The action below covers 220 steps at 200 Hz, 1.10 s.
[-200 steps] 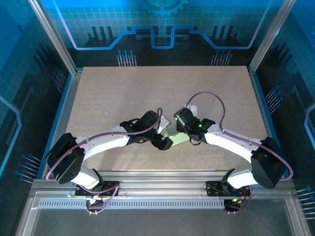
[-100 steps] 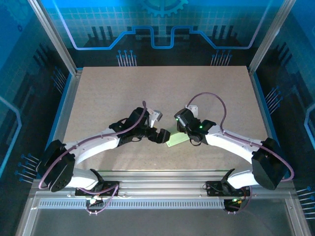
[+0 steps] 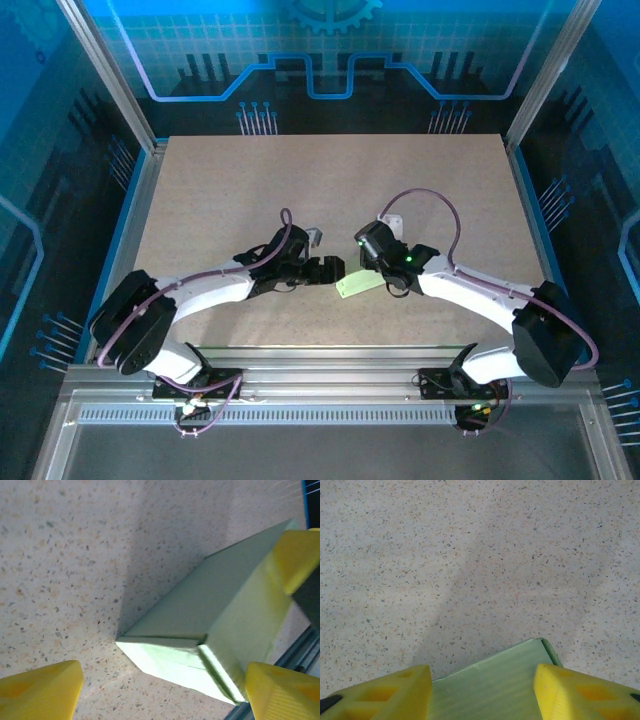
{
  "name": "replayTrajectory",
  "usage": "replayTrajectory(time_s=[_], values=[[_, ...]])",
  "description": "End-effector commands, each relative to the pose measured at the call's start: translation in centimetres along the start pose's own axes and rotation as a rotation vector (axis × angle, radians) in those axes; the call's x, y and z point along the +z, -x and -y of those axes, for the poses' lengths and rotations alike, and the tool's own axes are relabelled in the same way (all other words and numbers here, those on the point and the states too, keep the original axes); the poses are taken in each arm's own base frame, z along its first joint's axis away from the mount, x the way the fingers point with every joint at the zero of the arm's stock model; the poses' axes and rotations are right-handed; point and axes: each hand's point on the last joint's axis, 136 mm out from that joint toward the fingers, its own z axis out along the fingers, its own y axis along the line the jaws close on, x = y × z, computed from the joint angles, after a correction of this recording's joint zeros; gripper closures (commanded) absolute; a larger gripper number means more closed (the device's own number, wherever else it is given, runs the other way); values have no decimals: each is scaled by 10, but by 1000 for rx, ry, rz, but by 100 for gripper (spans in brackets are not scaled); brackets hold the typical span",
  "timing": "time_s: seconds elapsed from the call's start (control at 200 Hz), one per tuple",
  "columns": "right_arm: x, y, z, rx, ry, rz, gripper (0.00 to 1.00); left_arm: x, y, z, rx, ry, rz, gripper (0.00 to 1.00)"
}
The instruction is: Fold the paper box
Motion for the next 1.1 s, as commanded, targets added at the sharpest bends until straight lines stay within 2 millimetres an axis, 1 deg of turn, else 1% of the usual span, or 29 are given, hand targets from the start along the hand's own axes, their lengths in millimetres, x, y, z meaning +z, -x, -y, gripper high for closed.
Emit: replayTrajectory(time_s=[0.0, 0.175, 0.28, 0.33, 0.39, 0.41, 0.425, 0.49, 0.555, 0.6, 0.635, 0.73, 0.861, 0.886, 0.901, 0.986, 1.096], values=[[11, -64, 26, -54, -78, -220, 41, 9, -9, -8, -18, 35, -45, 15], [11, -64, 25, -52, -73, -219, 41, 17, -31, -33, -6, 133, -92, 13], [8, -59, 23, -55, -61, -215, 41, 19, -37, -41, -18, 148, -102, 14], [5, -53, 18, -58, -38, -209, 41, 19, -36, -41, -17, 148, -99, 14], [-2, -42, 10, -57, -1, -204, 39, 18, -34, -40, -11, 151, -92, 14], [-4, -41, 9, -55, 7, -211, 38, 18, -33, -40, -6, 152, -91, 14], [-8, -31, 3, -45, 30, -198, 37, 18, -32, -39, -3, 151, -88, 14], [-21, -13, -6, -30, 81, -172, 32, 17, -28, -34, 15, 142, -82, 11], [-33, 3, -8, -5, 109, -136, 24, 16, -23, -26, 43, 122, -71, 6], [-39, 11, -5, 19, 114, -120, 22, 14, -18, -19, 73, 103, -61, 1], [-44, 16, -2, 41, 120, -108, 19, 12, -15, -14, 95, 93, -49, 1], [-50, 21, 13, 113, 121, -95, 18, 5, 2, 3, 162, 51, 9, 1], [-49, 14, 36, 204, 121, -96, 17, -8, 27, 35, 296, -27, 102, 1], [-50, 17, 39, 225, 128, -89, 17, -11, 31, 43, 330, -51, 119, 1], [-46, 8, 44, 228, 119, -107, 18, -13, 33, 47, 355, -65, 127, 1], [-43, -4, 59, 271, 113, -132, 18, -21, 39, 71, 489, -145, 167, 1], [-42, -16, 76, 297, 99, -150, 19, -26, 46, 87, 609, -202, 231, 1]])
